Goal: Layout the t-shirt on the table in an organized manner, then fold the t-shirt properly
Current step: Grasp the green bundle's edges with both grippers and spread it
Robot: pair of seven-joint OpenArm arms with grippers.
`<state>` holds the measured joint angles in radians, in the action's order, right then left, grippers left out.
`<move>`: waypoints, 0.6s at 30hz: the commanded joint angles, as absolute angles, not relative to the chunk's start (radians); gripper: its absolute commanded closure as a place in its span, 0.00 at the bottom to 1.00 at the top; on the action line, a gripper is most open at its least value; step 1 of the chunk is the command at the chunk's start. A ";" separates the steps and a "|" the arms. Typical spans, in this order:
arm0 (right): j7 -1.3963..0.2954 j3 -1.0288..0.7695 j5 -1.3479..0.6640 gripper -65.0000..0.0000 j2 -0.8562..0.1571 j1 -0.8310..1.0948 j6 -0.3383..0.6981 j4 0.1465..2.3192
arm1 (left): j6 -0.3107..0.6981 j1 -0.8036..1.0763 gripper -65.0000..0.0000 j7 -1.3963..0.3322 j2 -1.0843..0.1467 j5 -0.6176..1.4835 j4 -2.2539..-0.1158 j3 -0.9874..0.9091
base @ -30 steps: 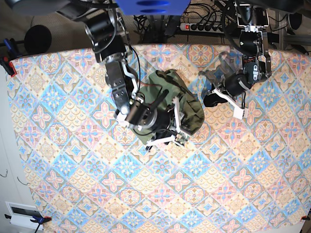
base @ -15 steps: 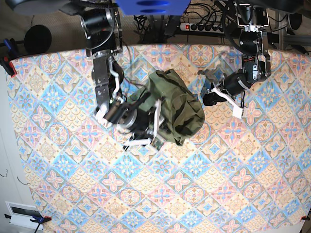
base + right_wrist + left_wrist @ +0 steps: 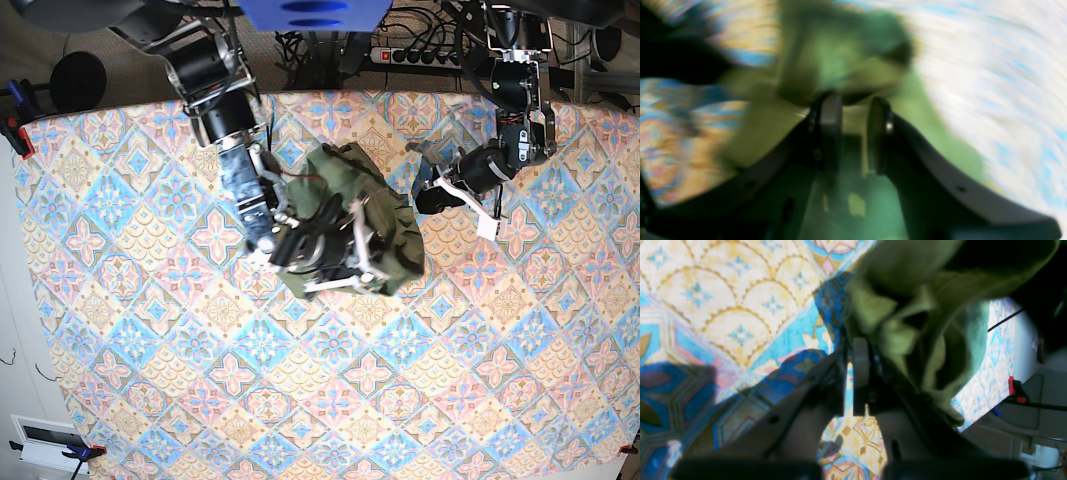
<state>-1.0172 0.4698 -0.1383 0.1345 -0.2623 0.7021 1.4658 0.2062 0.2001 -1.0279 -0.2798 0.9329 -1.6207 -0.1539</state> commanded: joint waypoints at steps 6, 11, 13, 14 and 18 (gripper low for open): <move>-0.935 0.498 -0.159 0.78 0.157 -0.298 0.698 1.468 | 0.214 0.211 0.97 -1.012 -0.320 1.089 -1.643 -0.165; -0.940 0.412 -0.159 0.78 0.157 -0.295 0.698 1.552 | 0.214 0.271 0.97 -1.012 -0.346 1.113 -1.773 -0.165; -0.957 0.360 -0.160 0.78 0.137 -0.295 0.698 1.584 | 0.214 0.306 0.97 -1.012 -0.346 1.113 -1.857 -0.163; -0.960 0.331 -0.160 0.79 0.125 -0.295 0.698 1.589 | 0.214 0.317 0.97 -1.012 -0.346 1.113 -1.891 -0.160; -0.963 0.228 -0.160 0.95 0.110 -0.298 0.698 1.590 | 0.214 0.317 0.97 -1.007 -0.337 1.112 -1.913 -0.157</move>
